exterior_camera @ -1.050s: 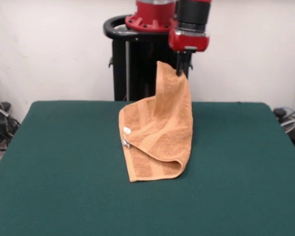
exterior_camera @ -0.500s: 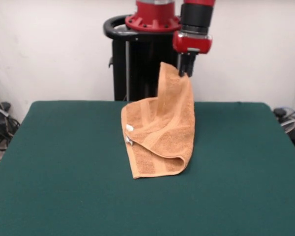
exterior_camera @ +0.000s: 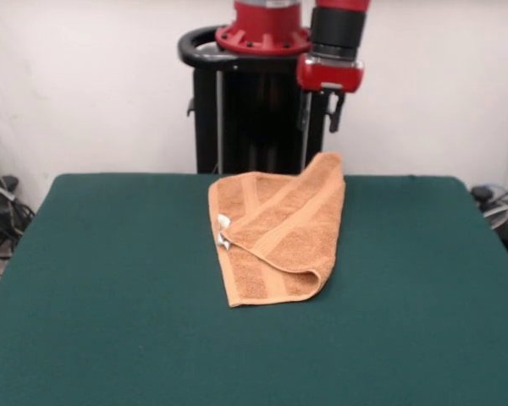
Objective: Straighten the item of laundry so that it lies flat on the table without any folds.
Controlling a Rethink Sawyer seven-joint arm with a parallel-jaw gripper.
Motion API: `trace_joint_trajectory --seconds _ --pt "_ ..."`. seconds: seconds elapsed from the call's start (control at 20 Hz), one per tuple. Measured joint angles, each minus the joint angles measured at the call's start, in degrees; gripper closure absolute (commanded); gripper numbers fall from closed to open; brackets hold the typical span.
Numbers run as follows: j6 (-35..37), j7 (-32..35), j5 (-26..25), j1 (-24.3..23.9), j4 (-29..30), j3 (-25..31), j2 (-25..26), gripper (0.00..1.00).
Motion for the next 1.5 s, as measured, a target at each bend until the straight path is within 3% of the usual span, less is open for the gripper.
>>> trace_joint_trajectory --seconds 0.45,0.8,1.15,1.5 --pt "1.9 0.0 0.0 -1.7 0.0 0.0 -3.4 0.0" --pt "11.5 0.0 -0.2 -6.8 -0.8 -0.1 -8.2 0.0" --pt "23.3 0.0 -2.3 -12.7 -5.9 0.2 -9.8 0.0" --pt "24.4 0.0 -5.8 -16.8 -9.8 3.3 -9.1 0.0"
